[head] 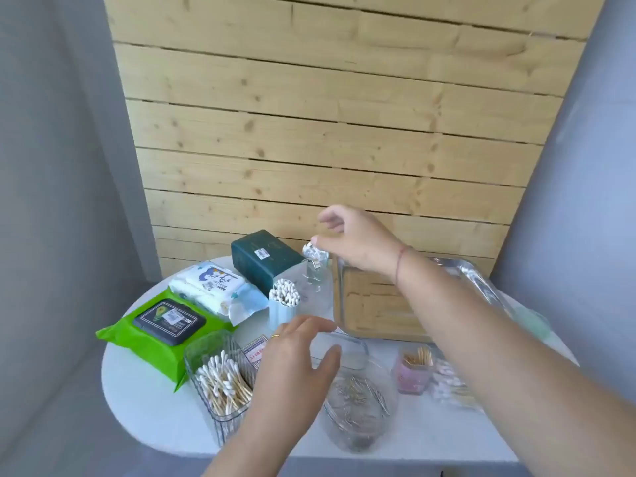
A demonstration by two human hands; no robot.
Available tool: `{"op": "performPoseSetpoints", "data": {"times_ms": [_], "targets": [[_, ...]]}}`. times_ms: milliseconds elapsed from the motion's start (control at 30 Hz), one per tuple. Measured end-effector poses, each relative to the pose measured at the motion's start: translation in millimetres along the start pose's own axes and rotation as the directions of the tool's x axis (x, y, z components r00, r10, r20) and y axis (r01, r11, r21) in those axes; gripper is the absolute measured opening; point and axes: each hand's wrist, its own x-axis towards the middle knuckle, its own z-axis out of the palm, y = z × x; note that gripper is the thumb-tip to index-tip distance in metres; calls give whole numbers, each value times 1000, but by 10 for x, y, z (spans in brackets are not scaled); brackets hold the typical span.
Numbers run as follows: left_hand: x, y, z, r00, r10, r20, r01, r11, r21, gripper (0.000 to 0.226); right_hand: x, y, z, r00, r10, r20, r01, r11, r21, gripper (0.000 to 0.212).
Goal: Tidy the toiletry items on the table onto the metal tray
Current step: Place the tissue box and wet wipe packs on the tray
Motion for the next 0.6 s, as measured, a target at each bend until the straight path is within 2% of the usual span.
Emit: {"op": "performPoseSetpoints", "data": {"times_ms": [100,133,233,333,433,600], "targets": [[66,-56,-20,999,1,-41,-1,1000,-11,22,636,-283,399,983,64,170,-13,959,-282,71],[91,-80,-11,1000,1,-15,-2,1000,-22,22,805,-368,526,968,119,223,-27,927,-375,79],[149,-147,36,1000,2,25,-1,1000,-27,22,1263,-280,874,940,222,258,-38,822,-568,93],[214,-187,35,996,79,40,-79,997,-7,19,1493,-155,1144,883,353,309,-64,744,-666,101],[276,-227,12,999,5,45,-2,998,-58,23,1598,-77,1296,833,432,345,-80,713,-697,109],[332,-302,-77,998,-56,-37,51,990,-132,25,1596,-31,1401,827,448,341,-80,693,-716,119]]}}
